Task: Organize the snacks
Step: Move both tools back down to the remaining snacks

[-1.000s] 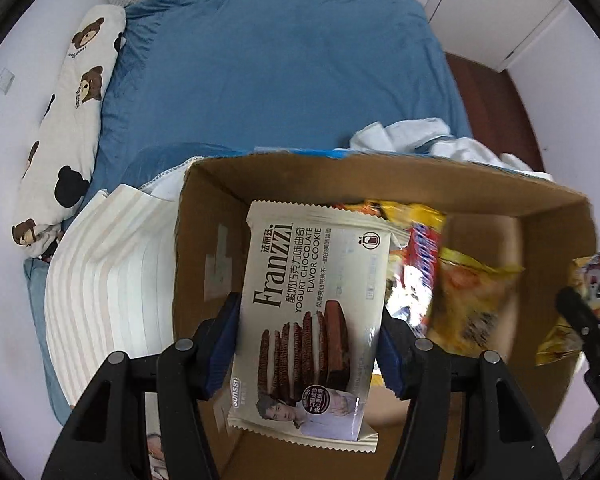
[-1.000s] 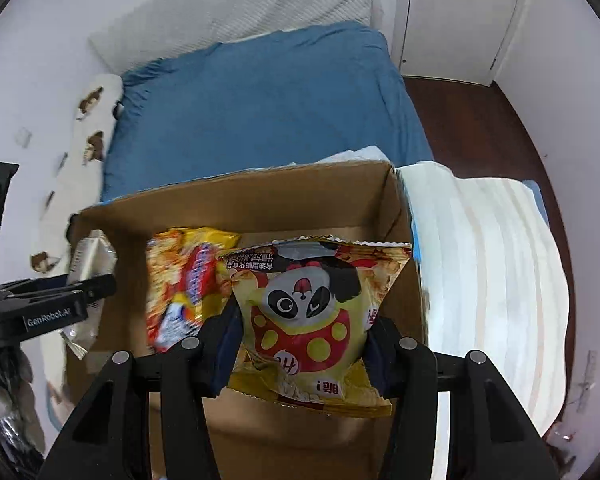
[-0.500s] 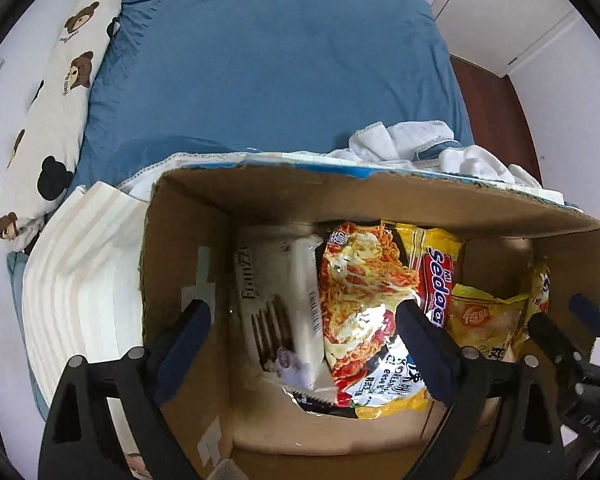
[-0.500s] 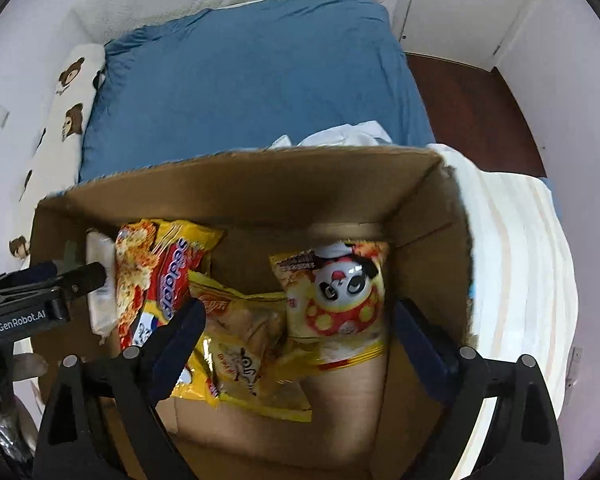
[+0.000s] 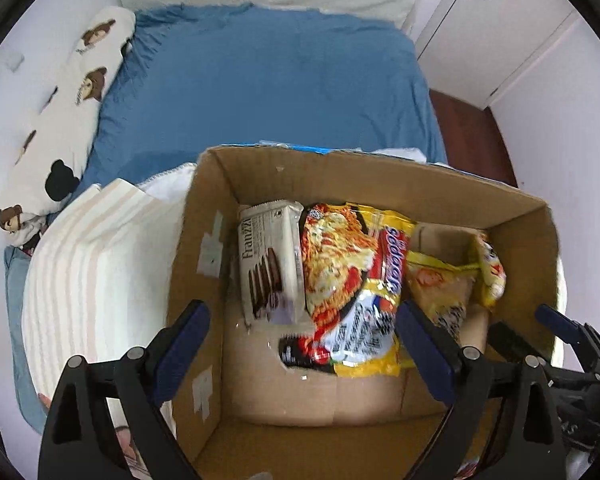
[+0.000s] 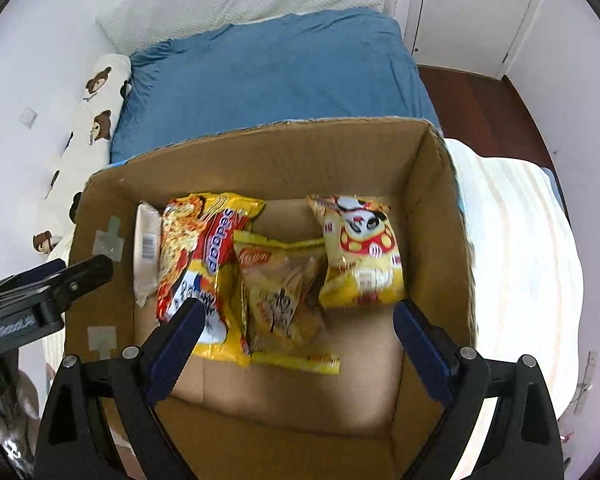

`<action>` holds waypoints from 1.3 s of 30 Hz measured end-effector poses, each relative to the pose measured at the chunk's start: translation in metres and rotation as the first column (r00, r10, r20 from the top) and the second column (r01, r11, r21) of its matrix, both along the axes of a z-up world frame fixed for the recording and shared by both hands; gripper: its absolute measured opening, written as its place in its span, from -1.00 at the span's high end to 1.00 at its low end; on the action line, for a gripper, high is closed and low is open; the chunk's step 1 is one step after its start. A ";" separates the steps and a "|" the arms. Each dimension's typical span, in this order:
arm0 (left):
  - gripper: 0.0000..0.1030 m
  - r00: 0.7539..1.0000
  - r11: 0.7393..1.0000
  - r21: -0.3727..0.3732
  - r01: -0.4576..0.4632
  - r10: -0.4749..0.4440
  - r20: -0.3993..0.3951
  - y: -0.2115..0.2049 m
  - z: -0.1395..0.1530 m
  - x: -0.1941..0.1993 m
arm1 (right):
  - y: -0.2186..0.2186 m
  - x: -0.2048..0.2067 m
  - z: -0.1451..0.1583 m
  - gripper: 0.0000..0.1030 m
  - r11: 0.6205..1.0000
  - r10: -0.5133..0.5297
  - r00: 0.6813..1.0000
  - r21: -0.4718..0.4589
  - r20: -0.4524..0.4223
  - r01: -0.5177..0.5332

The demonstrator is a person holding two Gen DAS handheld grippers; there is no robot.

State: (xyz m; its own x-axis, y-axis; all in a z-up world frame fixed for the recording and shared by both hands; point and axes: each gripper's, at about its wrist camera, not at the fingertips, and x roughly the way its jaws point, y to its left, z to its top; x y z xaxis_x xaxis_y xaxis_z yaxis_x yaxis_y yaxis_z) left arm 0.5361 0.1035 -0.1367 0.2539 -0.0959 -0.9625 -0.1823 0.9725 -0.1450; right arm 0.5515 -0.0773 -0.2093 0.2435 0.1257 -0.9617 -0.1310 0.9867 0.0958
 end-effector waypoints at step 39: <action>-0.85 0.987 0.988 0.097 -0.122 0.132 -0.094 -0.007 -0.046 -0.331 | -0.109 -0.347 -0.097 -0.89 0.832 -0.330 0.864 0.314 -0.381 0.457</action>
